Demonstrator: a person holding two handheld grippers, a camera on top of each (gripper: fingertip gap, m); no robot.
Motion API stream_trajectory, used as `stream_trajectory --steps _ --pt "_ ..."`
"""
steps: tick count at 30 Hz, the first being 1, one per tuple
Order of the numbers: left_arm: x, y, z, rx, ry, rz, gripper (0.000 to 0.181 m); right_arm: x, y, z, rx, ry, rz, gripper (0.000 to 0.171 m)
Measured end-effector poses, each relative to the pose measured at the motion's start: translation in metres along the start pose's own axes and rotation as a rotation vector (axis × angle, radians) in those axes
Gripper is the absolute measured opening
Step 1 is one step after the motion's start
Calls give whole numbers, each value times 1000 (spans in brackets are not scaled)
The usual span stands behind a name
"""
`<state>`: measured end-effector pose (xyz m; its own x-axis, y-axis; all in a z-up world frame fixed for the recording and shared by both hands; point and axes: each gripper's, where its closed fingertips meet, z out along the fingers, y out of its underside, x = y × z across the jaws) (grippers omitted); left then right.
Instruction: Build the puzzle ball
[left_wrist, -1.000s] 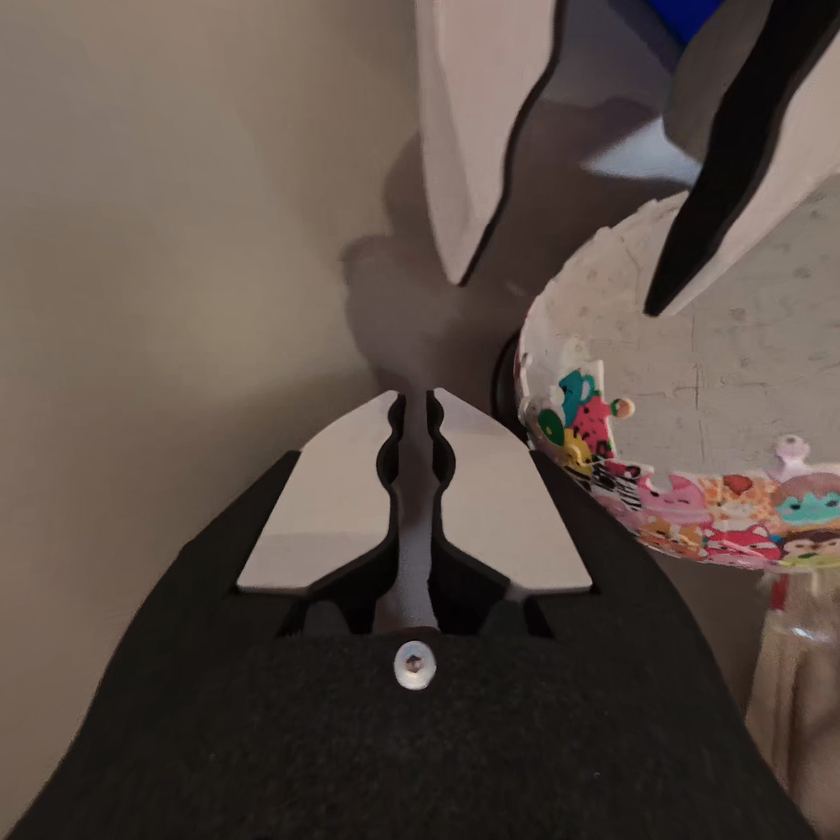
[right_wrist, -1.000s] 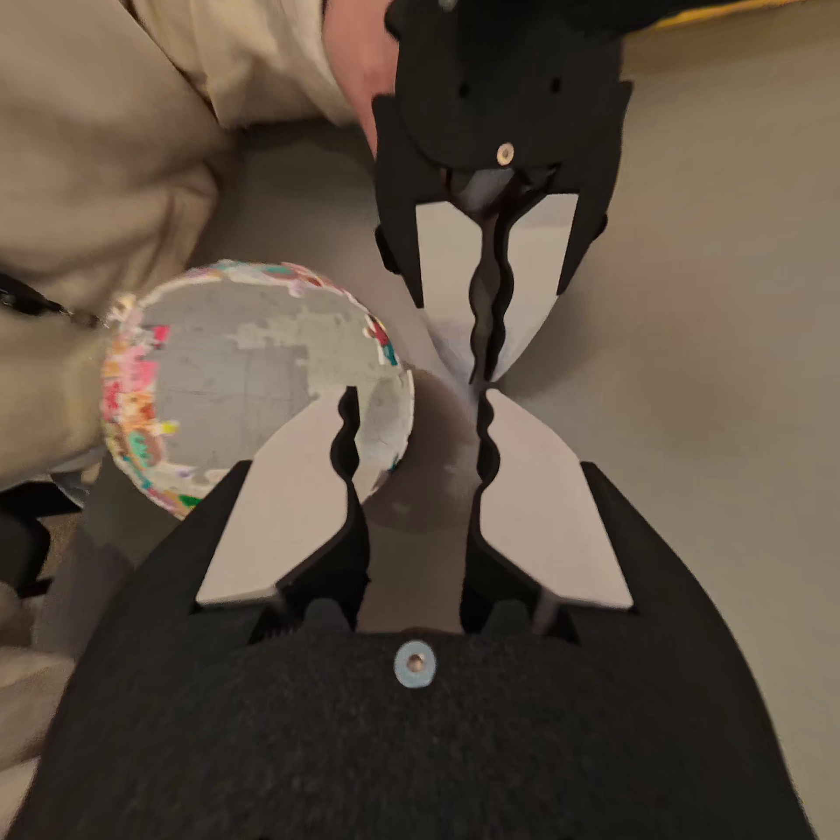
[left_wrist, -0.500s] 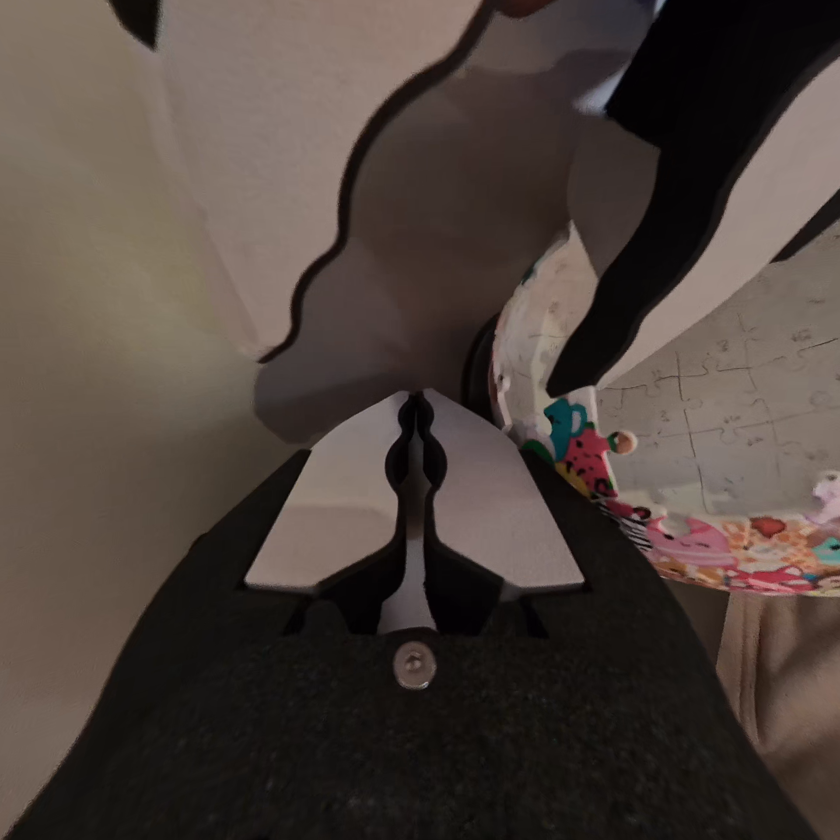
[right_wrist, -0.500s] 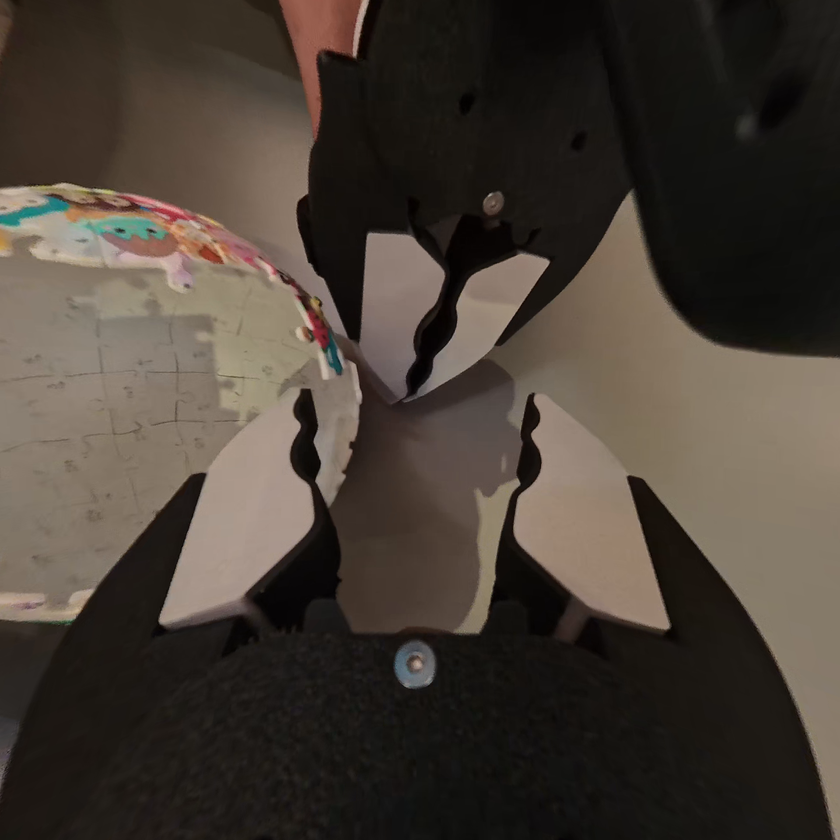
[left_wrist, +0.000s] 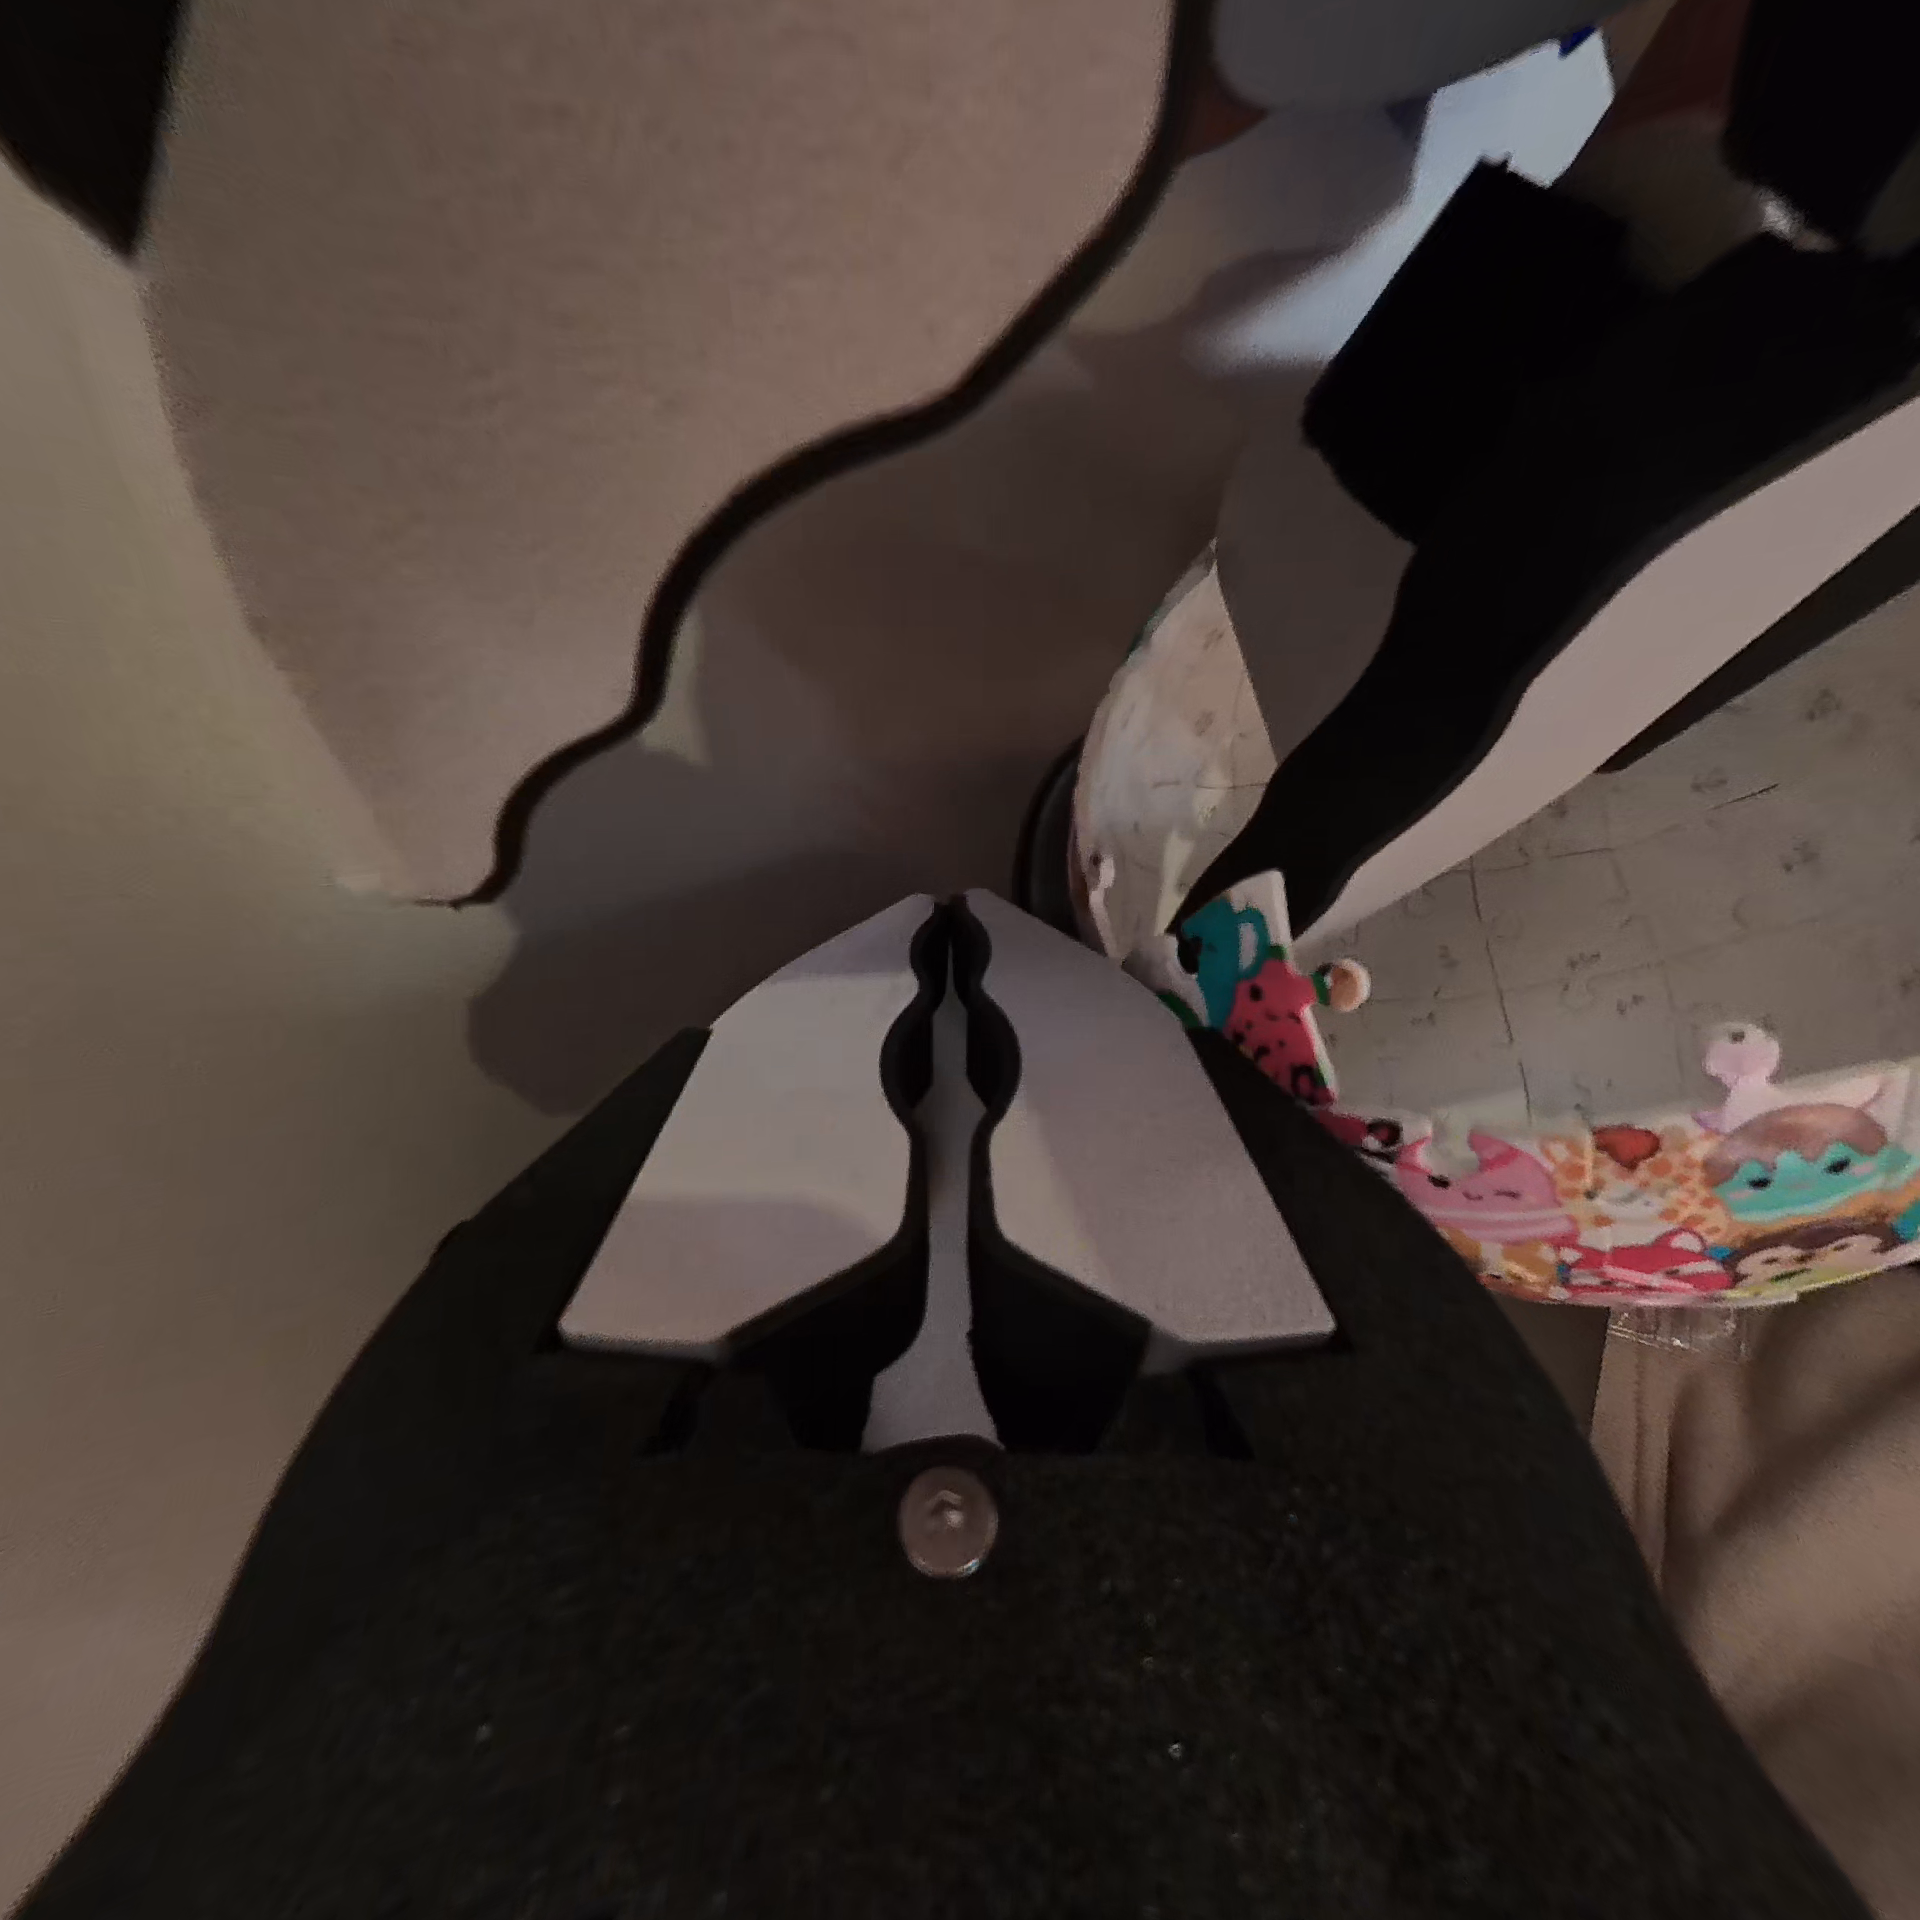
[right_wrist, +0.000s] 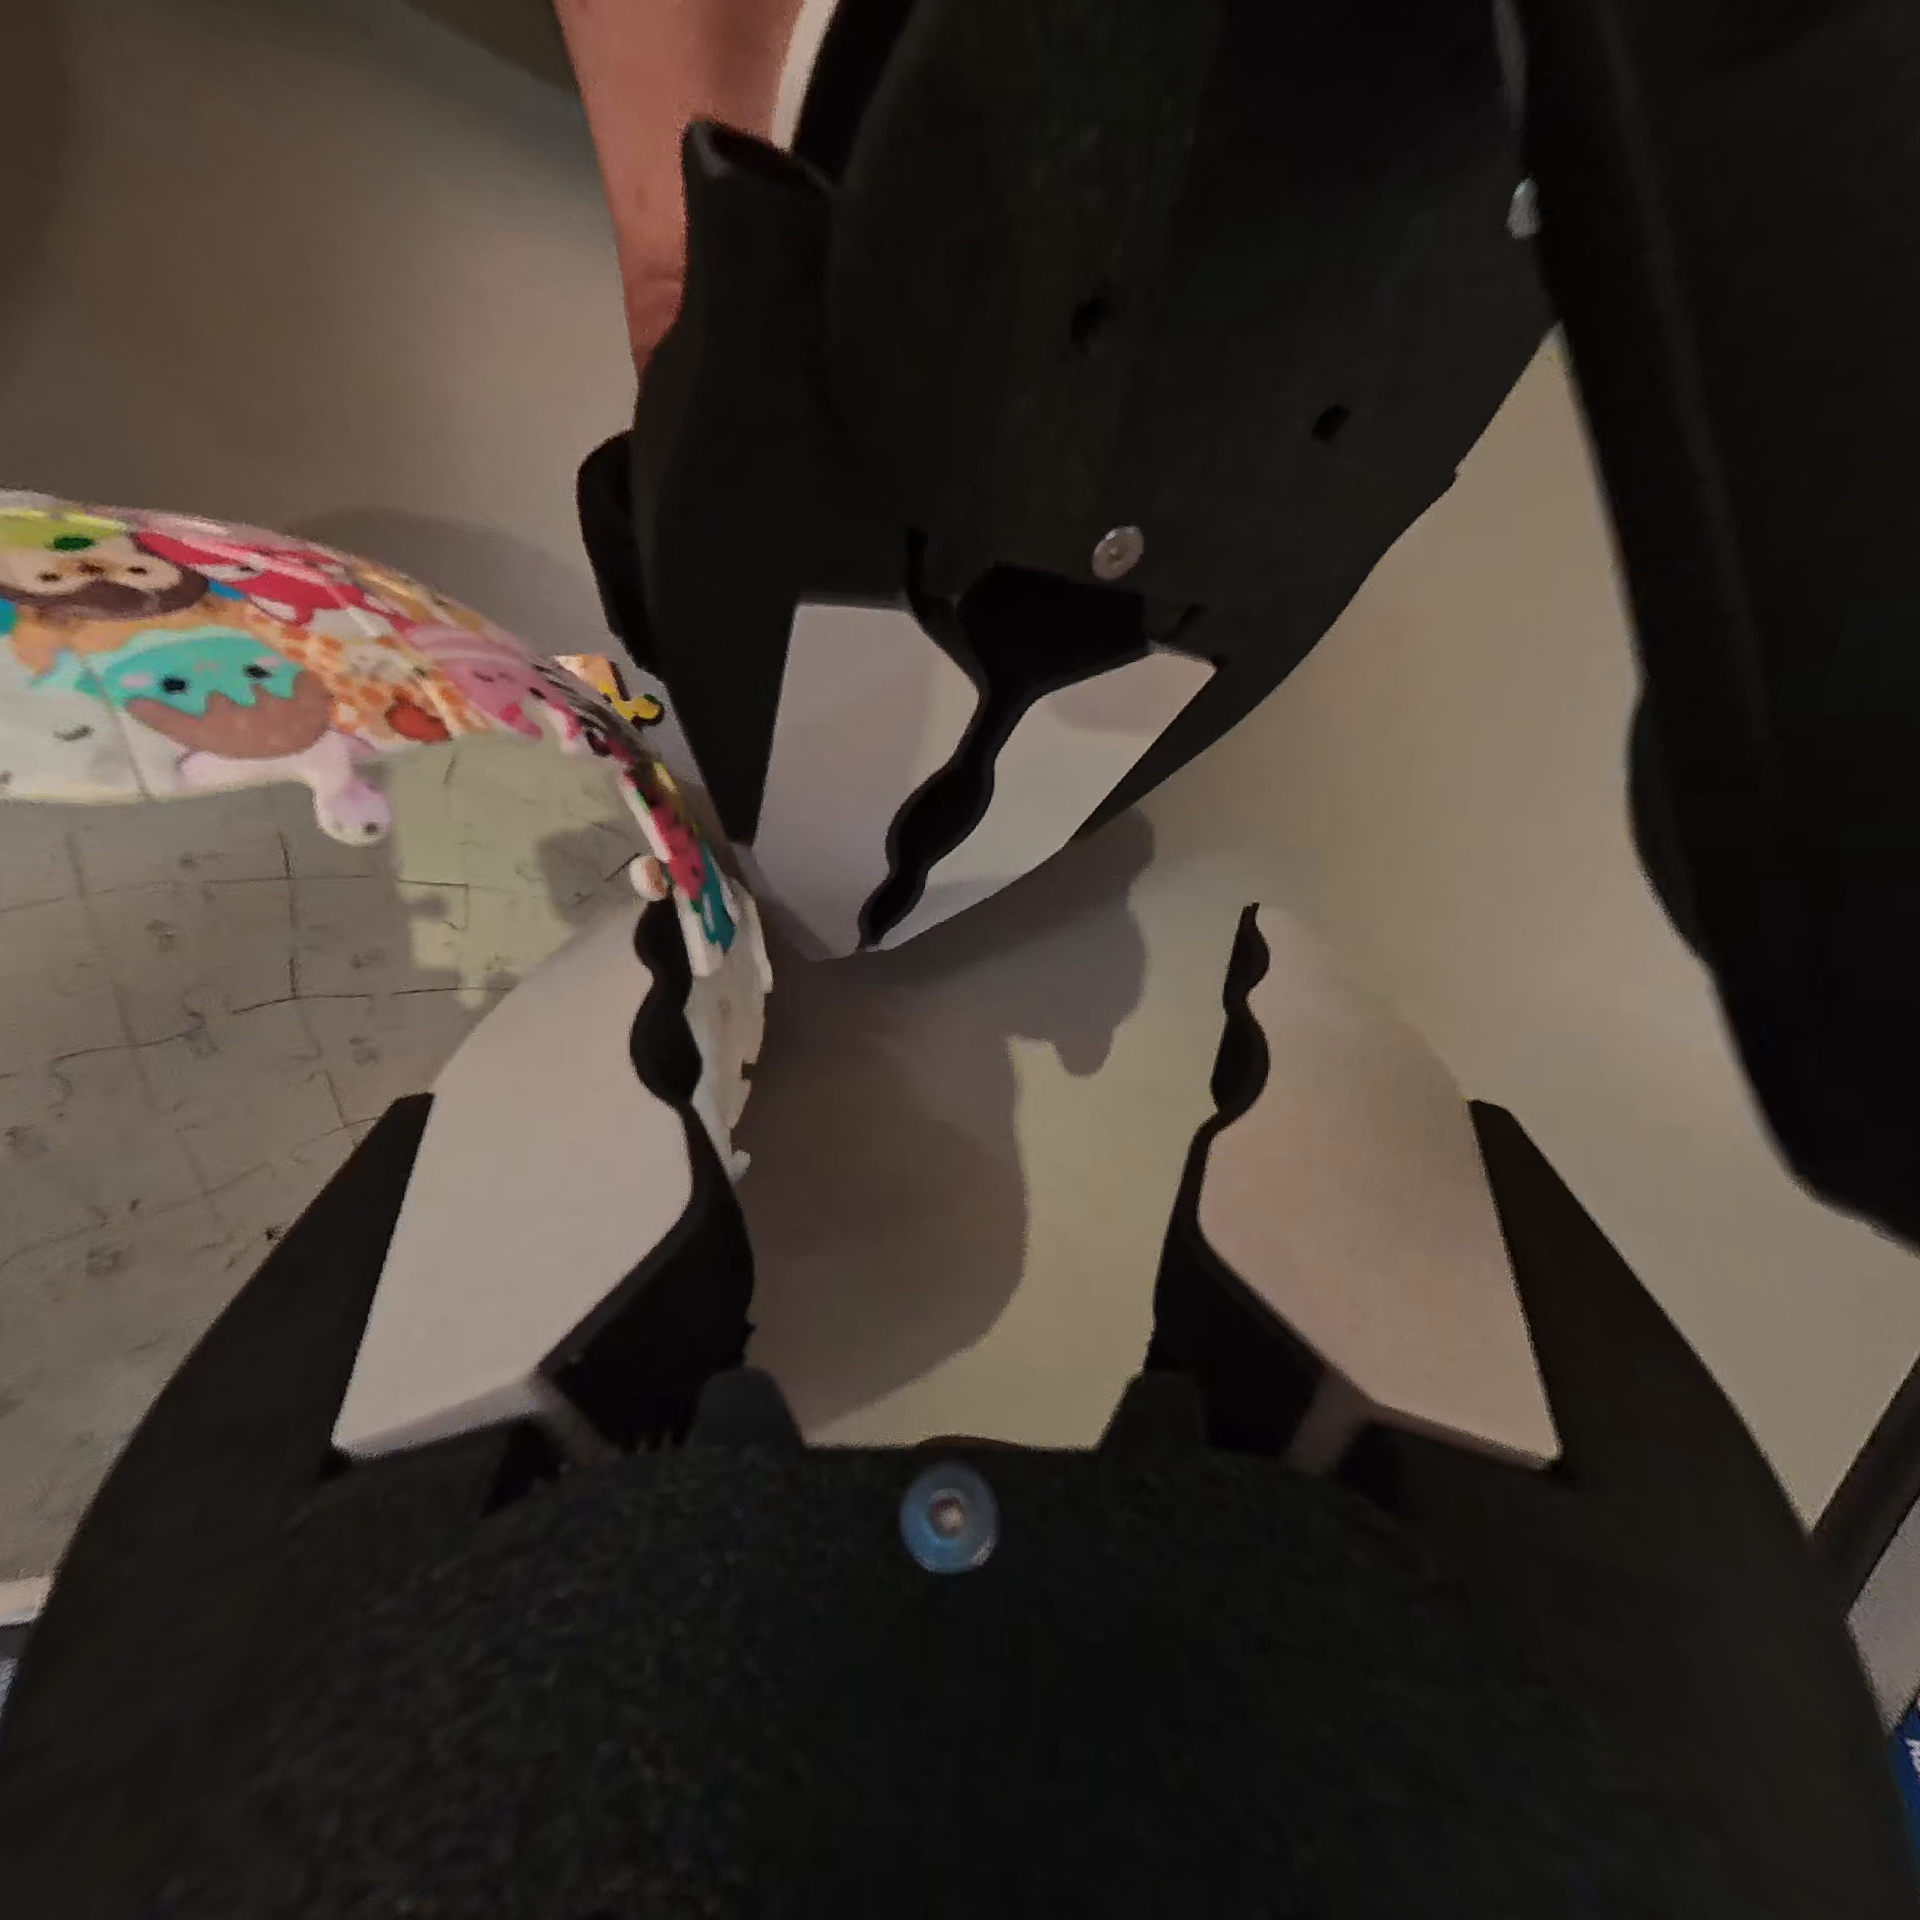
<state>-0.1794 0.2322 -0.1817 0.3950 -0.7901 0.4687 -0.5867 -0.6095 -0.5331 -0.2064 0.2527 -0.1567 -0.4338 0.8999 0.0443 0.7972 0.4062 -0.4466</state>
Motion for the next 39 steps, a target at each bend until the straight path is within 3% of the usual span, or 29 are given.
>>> stream_trajectory --steps 12,16,18,21,24,27,32,39 --pt "-6 10 -1 2 -21 -74 0 7 -5 -9 6 100 -78 103" --pt "-14 10 -12 102 -145 -135 0 12 1 -36 168 100 4 86" --pt "-19 13 -22 165 -258 -100 1 8 -4 -54 273 7 52 66" --pt "-15 9 -42 320 -409 -34 10 1 -16 -69 335 -77 32 64" --pt "7 8 -55 478 -419 10 16 -11 -8 -60 230 -145 -24 54" --pt "14 12 -58 552 -408 31 14 -19 -2 -52 160 -189 -58 54" --pt "6 11 -66 542 -392 8 9 -30 -9 -41 135 -276 -86 46" --pt "16 38 -88 554 -394 -14 4 -32 -4 -17 -19 -269 -229 36"
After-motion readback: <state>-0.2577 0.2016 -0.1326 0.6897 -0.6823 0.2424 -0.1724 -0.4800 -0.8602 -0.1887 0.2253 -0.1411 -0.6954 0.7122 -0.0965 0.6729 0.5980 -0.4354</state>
